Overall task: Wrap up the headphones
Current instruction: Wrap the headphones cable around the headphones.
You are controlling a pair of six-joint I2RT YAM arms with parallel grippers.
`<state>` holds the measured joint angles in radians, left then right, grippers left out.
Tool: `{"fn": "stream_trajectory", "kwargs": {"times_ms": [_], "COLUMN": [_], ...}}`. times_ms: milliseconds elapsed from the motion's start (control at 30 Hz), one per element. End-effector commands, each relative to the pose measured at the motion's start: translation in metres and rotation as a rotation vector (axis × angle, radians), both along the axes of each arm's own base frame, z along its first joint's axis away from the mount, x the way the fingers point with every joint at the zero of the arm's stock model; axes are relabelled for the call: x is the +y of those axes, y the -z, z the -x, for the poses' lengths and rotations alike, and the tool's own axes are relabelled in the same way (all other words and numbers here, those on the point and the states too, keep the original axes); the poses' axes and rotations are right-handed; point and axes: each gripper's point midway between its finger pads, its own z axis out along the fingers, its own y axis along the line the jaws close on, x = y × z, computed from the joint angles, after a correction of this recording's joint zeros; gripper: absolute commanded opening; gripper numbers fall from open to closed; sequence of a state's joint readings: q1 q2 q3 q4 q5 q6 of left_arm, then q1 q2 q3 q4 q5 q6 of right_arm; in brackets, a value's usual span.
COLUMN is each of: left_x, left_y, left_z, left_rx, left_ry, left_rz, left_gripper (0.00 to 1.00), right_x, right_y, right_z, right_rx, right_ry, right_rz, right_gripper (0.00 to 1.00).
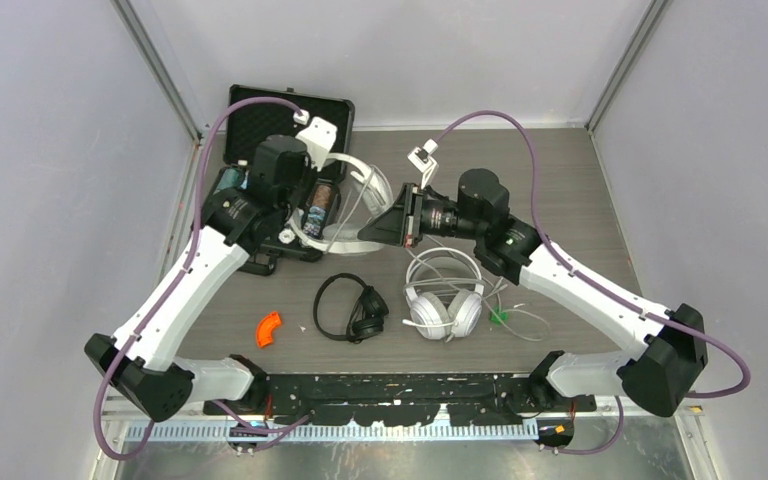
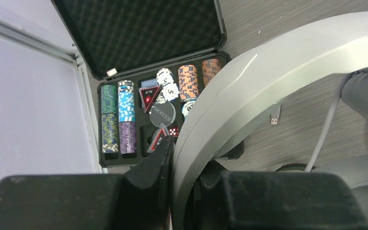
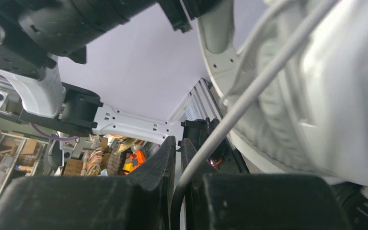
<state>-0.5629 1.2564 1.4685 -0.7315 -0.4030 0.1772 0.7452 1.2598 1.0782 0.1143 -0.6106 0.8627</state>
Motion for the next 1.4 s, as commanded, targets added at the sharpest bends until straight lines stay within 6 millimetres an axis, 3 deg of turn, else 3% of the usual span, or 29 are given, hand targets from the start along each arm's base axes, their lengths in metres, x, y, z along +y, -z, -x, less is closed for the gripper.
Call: {"fn": "stream_trajectory", "kwargs": {"times_ms": [0, 200, 433, 667, 900, 1367], "left_x": [0.001, 0.0, 0.002, -0.007, -0.023, -0.024], "left_y": [-0.034, -0.03, -0.032, -0.052, -0.065, -0.075], "left_z": [-0.012, -0.013, -0.017, -0.021, -0.027, -0.034], "left_rx": [-0.116, -0.12, -0.138, -0.172, -0.175, -0.216], "left_ry": [-0.129, -0.159, -0.264, -0.299, -0.275, -0.342], "left_rz": [0.156, 0.181, 0.291, 0.444, 0.556, 0.666], "left_gripper": [0.0, 0.0, 0.0, 0.0, 0.0, 0.0], "right_x": [0.008, 0.02, 0.031, 0.023, 0.019, 0.018], "right_y": [-0.05, -0.057, -0.038, -0.009, -0.003, -0.001], "right_z": [0.001, -0.004, 0.001, -0.008, -0.004, 0.005], "right_rx": [-0.139, -0.158, -0.146, -0.192, -0.215, -0.25], "right_ry": [0.003, 0.009, -0.002, 0.066, 0.077, 0.081], "right_rz": [-0.1, -0.101, -0.062, 0.074, 0.095, 0.101], "right_gripper": [0.15, 0.14, 0.14, 0.17, 0.17, 0.12]}}
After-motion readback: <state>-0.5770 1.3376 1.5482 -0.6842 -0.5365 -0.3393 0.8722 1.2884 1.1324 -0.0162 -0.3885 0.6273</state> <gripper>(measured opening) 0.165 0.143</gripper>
